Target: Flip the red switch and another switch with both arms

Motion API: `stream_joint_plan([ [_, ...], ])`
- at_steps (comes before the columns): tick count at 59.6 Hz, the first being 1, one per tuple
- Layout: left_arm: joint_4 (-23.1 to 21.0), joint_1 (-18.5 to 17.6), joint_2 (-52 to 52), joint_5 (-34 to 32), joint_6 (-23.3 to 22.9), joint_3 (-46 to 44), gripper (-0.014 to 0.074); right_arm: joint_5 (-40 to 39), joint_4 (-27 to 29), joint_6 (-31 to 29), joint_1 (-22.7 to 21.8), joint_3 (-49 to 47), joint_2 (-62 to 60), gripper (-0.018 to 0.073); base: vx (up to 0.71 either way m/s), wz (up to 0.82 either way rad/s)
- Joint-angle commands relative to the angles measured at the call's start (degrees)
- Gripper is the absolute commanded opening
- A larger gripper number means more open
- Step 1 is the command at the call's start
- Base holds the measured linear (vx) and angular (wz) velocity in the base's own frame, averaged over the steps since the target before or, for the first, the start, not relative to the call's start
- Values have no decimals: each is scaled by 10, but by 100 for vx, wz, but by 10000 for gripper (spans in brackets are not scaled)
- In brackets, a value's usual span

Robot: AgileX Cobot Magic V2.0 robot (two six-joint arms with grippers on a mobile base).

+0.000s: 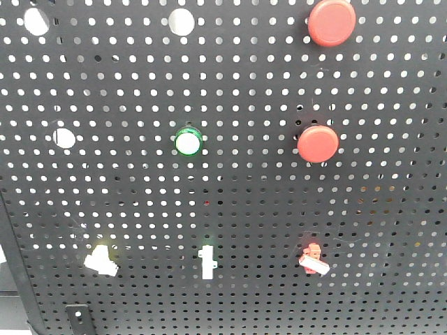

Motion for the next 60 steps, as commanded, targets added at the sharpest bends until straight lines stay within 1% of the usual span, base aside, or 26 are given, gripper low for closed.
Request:
stream_joint_plan([
  [1, -5, 1, -4, -49, -2, 8, 2, -48, -5, -5, -3, 3, -3, -6, 0, 0],
  [3, -5, 1, -4, -51, -2, 8, 2, -51, -5, -5, -3, 3, -3, -6, 0, 0],
  [13, -5, 1, -4, -104, -2, 7, 2, -52, -5, -5, -3, 3, -3, -6, 0, 0],
  [18, -5, 1, -4, -160, -2, 7, 2, -98, -5, -2, -3, 1, -3, -6, 0, 0],
  [22, -5, 1, -4, -235, -6, 3, 2, -133, -5, -1, -3, -10, -3, -6, 0, 0],
  [25, -5, 1, -4, -279, -7, -8, 2, -136, -8, -1, -3, -28, -3, -6, 0, 0],
  [28, -5, 1, -4, -294, -7, -31, 2, -132, -14, -2, -3, -56, 3, -6, 0, 0],
  [33, -5, 1, 6, -275, -5, -87, 2, -110, -34, -2, -3, -120, 31, -6, 0, 0],
  [36, 7, 1, 21, -256, -1, -136, 2, -98, -45, -2, -3, -158, 55, -6, 0, 0],
  [43, 51, 1, 84, -214, -1, -237, 2, -98, -59, -2, -3, -237, 122, -6, 0, 0],
  [49, 81, 1, 146, -198, -1, -304, 2, -98, -59, -2, -3, -277, 185, -6, 0, 0],
  [53, 90, 1, 183, -197, -1, -327, 2, -98, -59, -2, -3, -287, 220, -6, 0, 0],
  [60, 89, 1, 244, -191, -1, -328, 2, -99, -53, -2, -3, -285, 275, -6, 0, 0],
])
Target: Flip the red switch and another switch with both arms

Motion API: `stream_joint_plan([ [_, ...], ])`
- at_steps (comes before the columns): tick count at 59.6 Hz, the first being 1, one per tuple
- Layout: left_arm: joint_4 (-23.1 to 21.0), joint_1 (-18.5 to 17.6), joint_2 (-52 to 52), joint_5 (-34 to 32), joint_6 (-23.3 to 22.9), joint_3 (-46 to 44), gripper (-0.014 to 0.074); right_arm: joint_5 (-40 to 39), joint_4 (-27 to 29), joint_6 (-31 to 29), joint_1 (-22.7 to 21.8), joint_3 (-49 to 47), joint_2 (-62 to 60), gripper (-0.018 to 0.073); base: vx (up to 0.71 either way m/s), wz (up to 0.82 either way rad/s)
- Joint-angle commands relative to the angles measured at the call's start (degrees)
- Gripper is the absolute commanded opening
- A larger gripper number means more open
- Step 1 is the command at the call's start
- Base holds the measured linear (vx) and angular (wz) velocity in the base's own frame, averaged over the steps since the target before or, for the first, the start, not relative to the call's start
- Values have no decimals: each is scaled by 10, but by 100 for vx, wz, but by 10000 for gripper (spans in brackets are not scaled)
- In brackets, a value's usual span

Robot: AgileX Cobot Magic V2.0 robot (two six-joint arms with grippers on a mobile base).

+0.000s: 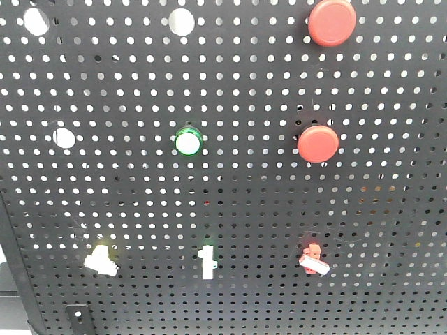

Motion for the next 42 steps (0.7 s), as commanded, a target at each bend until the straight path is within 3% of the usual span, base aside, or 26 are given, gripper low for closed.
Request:
stream_joint_plan([
  [1, 1, 1, 52, -14, -2, -16, 2, -39, 0, -2, -3, -18, 46, -6, 0, 0],
  [11, 1, 1, 109, 28, -2, 3, 2, -51, 0, -2, -3, -18, 93, -6, 0, 0],
  [21, 1, -7, 158, -16, -4, 22, 2, -68, 0, -2, -3, -18, 109, -6, 0, 0],
  [28, 1, -52, 198, -54, -4, 23, 2, -67, 0, -2, -3, -18, 110, -6, 0, 0],
  [35, 1, -119, 247, -96, -4, 23, 2, -67, 0, -2, -3, -18, 110, -6, 0, 0],
  [42, 1, -156, 301, -138, -4, 10, 2, -67, 0, -2, -3, -18, 110, -6, 0, 0],
])
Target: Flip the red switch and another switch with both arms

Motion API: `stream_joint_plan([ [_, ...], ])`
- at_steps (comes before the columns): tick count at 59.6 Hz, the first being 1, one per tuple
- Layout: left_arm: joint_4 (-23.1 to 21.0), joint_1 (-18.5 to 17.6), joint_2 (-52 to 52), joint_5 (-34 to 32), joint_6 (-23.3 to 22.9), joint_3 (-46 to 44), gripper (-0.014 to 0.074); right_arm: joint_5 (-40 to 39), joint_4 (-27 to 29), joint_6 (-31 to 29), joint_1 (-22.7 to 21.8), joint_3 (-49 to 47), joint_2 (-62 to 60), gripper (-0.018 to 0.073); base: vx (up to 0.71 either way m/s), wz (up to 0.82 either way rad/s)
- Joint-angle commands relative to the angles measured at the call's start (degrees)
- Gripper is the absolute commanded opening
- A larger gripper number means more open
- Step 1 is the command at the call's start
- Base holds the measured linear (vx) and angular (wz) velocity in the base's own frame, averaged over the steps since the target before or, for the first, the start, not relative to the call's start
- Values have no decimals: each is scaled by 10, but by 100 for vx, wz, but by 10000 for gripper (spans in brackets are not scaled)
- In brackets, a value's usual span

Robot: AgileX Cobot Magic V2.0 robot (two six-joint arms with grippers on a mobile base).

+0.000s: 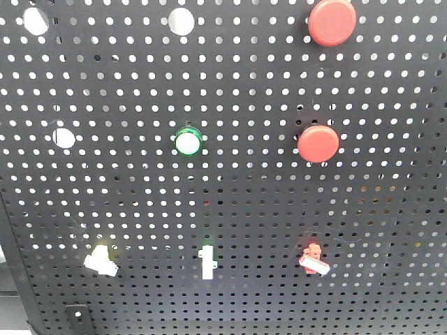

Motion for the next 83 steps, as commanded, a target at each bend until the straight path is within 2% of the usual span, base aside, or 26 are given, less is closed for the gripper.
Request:
stream_joint_plan([
  [1, -2, -29, 39, -80, -5, -30, 2, -52, -1, -2, -3, -18, 4, -6, 0, 0],
  [9, -2, -45, 91, -78, -5, -72, 2, -52, -1, -2, -3, -18, 4, -6, 0, 0],
  [26, -4, -45, 147, -64, -5, -124, 2, -52, -1, -2, -3, -18, 4, -6, 0, 0],
  [40, -10, -45, 155, 23, -12, -126, 2, -53, -1, -2, -3, -18, 4, -6, 0, 0],
  [49, -33, -45, 152, 100, -55, -126, 2, -53, -1, -2, -3, -18, 4, -6, 0, 0],
  [60, -34, -49, 135, 181, -65, -126, 2, -52, -1, -2, -3, -18, 4, -6, 0, 0],
  [68, -34, -51, 107, 179, -65, -126, 2, -53, -1, -1, -2, -18, 7, -6, 0, 0],
  [75, -33, -51, 71, 139, -65, -126, 2, -57, -4, -1, 34, -18, 16, -6, 0, 0],
  [83, -33, -51, 35, 84, -64, -126, 2, -82, -4, -3, 124, -18, 46, -6, 0, 0],
])
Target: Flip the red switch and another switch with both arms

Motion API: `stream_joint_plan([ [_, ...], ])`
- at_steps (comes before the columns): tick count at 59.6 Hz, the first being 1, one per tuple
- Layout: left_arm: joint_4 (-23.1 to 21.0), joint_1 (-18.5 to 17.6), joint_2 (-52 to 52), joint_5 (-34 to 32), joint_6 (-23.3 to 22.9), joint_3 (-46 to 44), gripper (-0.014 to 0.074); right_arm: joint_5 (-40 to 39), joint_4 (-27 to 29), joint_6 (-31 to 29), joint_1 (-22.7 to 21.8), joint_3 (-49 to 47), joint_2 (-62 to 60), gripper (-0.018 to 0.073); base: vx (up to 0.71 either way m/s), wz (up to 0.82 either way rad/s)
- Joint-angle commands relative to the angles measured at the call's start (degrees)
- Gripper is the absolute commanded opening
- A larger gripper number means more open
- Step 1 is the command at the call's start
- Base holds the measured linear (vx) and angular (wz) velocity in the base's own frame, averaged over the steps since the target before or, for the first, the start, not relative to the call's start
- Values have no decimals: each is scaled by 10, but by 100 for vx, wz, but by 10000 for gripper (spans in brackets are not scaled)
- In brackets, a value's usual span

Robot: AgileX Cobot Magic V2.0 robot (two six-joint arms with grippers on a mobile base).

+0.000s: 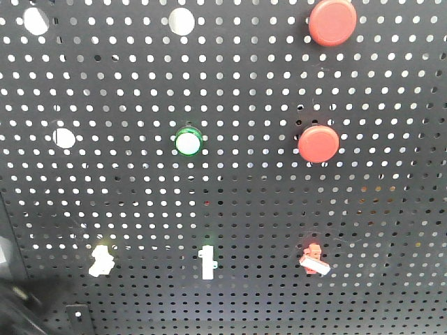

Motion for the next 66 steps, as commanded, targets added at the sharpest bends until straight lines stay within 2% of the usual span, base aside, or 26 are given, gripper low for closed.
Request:
stream_joint_plan([
  [1, -4, -4, -30, -89, -7, -16, 2, -76, -4, -5, 60, -18, 28, -6, 0, 0],
  [6, -4, -4, -41, -99, -7, -16, 2, -103, -3, -5, 108, -23, 64, -6, 0, 0],
  [14, -4, -4, -48, -89, -7, -16, 2, -157, -3, -5, 156, -50, 130, -6, 0, 0],
  [29, -4, -4, -47, -92, -7, -16, 2, -186, -3, -4, 190, -118, 225, -6, 0, 0],
  [45, -4, -4, -47, -94, -7, -16, 2, -202, -3, -2, 210, -136, 271, -6, 0, 0],
  [54, -4, -4, -47, -94, -7, -16, 2, -164, -1, -2, 209, -136, 285, -6, 0, 0],
  [66, -3, -4, -47, -94, -5, -16, 2, -30, -1, 11, 211, -136, 285, -6, 0, 0],
])
